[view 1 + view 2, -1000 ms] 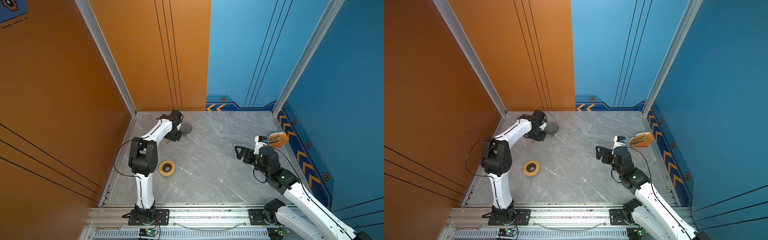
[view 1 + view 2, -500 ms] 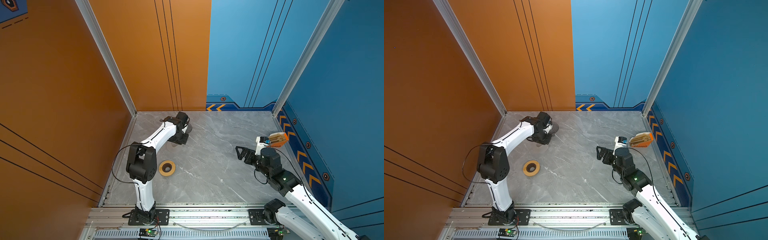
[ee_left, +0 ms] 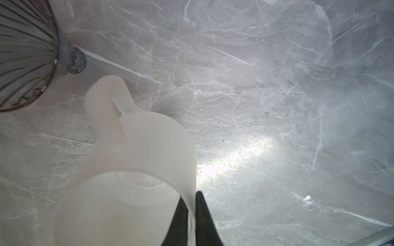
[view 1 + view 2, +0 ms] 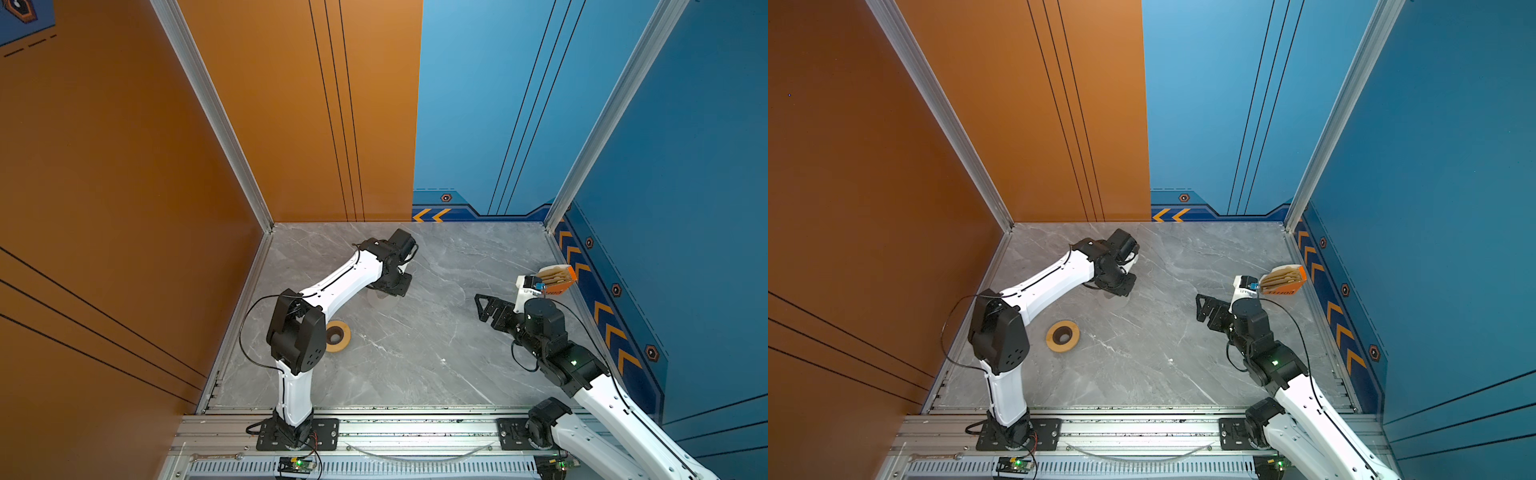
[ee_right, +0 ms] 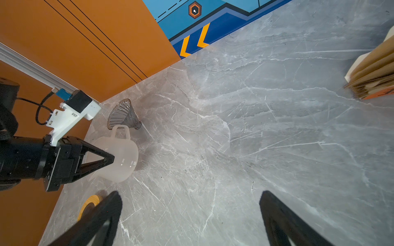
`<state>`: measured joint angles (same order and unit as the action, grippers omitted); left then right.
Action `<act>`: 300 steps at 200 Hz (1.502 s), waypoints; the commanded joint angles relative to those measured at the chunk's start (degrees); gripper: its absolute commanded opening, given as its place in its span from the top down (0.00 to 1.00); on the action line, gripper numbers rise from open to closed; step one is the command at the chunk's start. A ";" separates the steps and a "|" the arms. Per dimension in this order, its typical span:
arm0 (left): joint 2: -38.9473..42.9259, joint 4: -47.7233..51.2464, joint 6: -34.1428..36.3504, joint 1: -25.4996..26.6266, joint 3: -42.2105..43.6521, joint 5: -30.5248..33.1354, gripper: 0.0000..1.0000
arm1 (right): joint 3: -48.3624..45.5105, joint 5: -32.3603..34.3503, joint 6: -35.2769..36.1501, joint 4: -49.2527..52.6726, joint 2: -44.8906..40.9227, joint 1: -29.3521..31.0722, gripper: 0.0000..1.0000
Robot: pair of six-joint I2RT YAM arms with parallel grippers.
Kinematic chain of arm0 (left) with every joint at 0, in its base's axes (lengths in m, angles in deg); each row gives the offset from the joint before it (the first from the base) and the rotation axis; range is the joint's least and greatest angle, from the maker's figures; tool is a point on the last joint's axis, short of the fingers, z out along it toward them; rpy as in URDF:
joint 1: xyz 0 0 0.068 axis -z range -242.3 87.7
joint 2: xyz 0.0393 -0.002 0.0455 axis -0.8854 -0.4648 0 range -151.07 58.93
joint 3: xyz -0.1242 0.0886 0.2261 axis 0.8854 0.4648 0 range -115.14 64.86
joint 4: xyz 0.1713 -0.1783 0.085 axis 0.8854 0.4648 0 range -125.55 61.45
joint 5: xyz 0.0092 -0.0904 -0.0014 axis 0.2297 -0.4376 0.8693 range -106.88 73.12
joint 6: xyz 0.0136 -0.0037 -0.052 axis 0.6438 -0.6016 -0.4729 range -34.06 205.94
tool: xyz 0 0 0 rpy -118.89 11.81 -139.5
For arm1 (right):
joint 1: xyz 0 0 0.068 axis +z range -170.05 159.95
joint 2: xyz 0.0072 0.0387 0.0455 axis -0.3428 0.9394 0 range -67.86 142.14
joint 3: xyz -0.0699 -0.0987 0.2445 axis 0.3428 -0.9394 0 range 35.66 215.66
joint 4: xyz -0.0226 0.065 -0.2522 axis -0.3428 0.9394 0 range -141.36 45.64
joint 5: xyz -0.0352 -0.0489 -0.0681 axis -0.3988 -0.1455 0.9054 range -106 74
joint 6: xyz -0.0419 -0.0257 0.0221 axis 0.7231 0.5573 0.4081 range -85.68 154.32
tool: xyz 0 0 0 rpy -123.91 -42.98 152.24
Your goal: Place the coffee filter in the dripper
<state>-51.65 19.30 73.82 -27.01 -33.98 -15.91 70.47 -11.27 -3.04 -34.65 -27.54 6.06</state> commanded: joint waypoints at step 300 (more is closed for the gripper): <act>-10.85 -3.42 -9.50 12.23 -9.96 -3.96 0.75 | -2.20 1.68 -0.34 2.85 -2.16 -0.47 0.00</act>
<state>-62.69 15.45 64.80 -15.34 -42.49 -19.38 69.39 -11.18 -3.04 -33.28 -28.87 5.82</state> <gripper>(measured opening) 0.225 0.996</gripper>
